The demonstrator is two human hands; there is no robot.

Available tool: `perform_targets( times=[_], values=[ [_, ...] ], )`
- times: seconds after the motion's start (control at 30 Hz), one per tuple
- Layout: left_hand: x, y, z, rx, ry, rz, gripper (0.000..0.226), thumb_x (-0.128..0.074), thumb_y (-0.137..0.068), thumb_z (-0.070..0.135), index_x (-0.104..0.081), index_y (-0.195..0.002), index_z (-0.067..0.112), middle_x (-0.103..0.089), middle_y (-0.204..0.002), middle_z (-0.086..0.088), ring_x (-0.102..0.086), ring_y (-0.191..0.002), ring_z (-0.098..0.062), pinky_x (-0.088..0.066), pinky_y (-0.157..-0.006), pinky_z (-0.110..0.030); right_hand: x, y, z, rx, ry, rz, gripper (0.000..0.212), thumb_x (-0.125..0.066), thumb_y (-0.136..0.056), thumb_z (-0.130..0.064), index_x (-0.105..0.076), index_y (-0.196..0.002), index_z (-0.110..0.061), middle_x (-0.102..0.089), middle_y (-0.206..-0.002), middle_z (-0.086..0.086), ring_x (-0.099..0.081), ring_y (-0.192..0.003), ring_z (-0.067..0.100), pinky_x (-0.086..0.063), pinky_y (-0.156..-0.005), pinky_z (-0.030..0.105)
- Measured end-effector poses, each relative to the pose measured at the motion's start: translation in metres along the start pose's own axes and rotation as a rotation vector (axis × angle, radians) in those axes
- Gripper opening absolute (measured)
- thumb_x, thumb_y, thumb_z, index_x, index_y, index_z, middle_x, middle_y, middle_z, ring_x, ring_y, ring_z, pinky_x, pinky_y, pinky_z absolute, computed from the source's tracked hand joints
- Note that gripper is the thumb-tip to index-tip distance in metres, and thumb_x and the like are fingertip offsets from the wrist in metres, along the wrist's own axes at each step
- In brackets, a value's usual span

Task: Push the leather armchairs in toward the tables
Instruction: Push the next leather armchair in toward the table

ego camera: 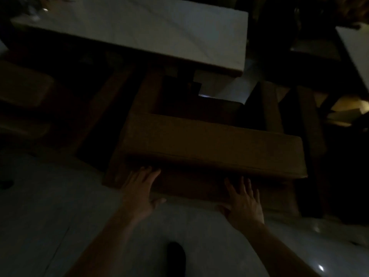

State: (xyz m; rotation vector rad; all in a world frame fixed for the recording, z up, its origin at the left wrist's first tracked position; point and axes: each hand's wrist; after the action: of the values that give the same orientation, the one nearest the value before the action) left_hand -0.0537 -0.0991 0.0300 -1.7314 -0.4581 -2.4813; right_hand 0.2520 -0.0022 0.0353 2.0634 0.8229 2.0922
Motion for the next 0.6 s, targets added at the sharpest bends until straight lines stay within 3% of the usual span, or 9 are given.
perform_targets(
  times=[0.17, 0.27, 0.4, 0.6],
  values=[
    [-0.026, -0.024, 0.001, -0.118, -0.059, -0.002, 0.097, -0.060, -0.076, 0.073, -0.013, -0.154, 0.041, -0.022, -0.162, 0.004, -0.015, -0.148, -0.022, -0.008, -0.122, -0.043, -0.015, -0.005, 0.006, -0.112, -0.072, 0.039, 0.100, -0.051, -0.085, -0.073, 0.010, -0.156, -0.036, 0.009, -0.166, 0.014, 0.013, -0.151, 0.037, -0.008, -0.122, 0.060],
    [-0.034, -0.032, -0.004, -0.125, -0.088, 0.003, 0.094, -0.061, -0.079, 0.070, -0.014, -0.154, 0.041, -0.025, -0.160, 0.003, -0.021, -0.146, -0.027, -0.018, -0.119, -0.048, -0.027, -0.007, 0.007, -0.140, -0.095, 0.088, 0.100, -0.052, -0.085, -0.073, 0.006, -0.156, -0.035, 0.006, -0.166, 0.014, 0.009, -0.152, 0.037, -0.013, -0.120, 0.062],
    [-0.035, -0.037, -0.008, -0.138, -0.129, 0.022, 0.078, -0.065, -0.083, 0.058, -0.030, -0.150, 0.041, -0.034, -0.155, 0.007, -0.028, -0.139, -0.028, -0.039, -0.104, -0.049, -0.037, -0.009, -0.001, -0.175, -0.085, 0.178, 0.097, -0.049, -0.084, -0.075, -0.006, -0.158, -0.030, -0.005, -0.165, 0.018, -0.002, -0.151, 0.041, -0.017, -0.118, 0.065],
    [-0.035, -0.036, -0.008, -0.143, -0.150, 0.005, 0.073, -0.064, -0.086, 0.054, -0.030, -0.149, 0.042, -0.032, -0.153, 0.010, -0.025, -0.138, -0.026, -0.046, -0.094, -0.047, -0.044, -0.007, -0.006, -0.196, -0.038, 0.203, 0.092, -0.043, -0.088, -0.073, -0.006, -0.158, -0.025, -0.008, -0.164, 0.021, -0.005, -0.150, 0.043, -0.019, -0.117, 0.064]
  ],
)
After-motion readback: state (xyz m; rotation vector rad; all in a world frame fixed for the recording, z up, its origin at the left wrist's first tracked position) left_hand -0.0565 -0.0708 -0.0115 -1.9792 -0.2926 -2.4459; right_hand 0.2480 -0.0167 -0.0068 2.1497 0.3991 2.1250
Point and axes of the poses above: each hand's wrist, its own y-axis away from the middle knuckle, its own x-axis out of the back of the hand, z = x × y
